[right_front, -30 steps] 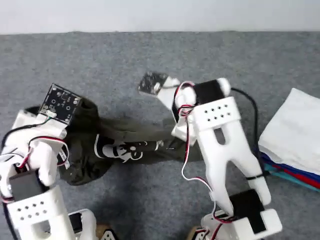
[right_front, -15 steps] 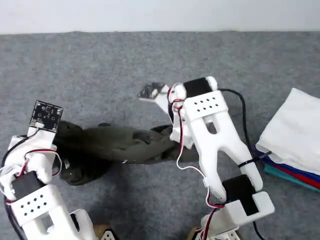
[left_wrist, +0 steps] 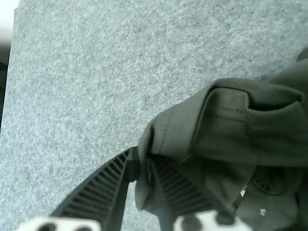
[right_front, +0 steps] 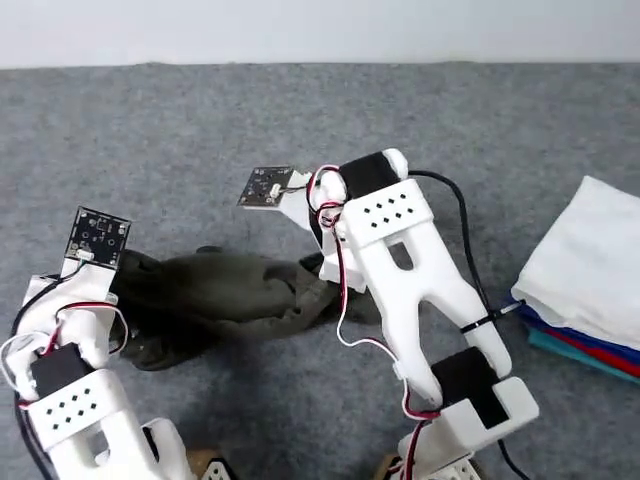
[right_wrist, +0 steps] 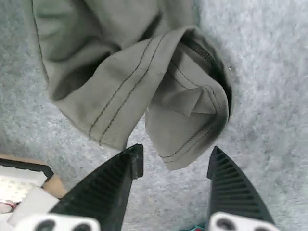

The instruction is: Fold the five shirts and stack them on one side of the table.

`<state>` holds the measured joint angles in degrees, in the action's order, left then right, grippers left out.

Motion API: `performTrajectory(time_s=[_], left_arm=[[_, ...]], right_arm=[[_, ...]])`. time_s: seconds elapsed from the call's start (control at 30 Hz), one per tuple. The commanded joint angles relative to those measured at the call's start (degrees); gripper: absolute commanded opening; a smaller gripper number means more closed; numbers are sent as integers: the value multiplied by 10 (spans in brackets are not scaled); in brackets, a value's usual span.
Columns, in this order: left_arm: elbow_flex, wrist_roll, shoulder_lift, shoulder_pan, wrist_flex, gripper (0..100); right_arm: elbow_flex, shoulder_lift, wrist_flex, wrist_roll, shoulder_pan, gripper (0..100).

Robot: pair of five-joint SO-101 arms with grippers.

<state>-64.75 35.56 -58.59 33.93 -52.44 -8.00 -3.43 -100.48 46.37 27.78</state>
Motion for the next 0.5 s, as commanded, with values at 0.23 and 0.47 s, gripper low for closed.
performTrajectory(time_s=[0.23,0.47], left_arm=[[5,6,-5,3,13,13],[-16,6,-4,3,25,13]], right_arm=[[107,167,-26,19,-15,224],[247,229,-22,-18,94,224]])
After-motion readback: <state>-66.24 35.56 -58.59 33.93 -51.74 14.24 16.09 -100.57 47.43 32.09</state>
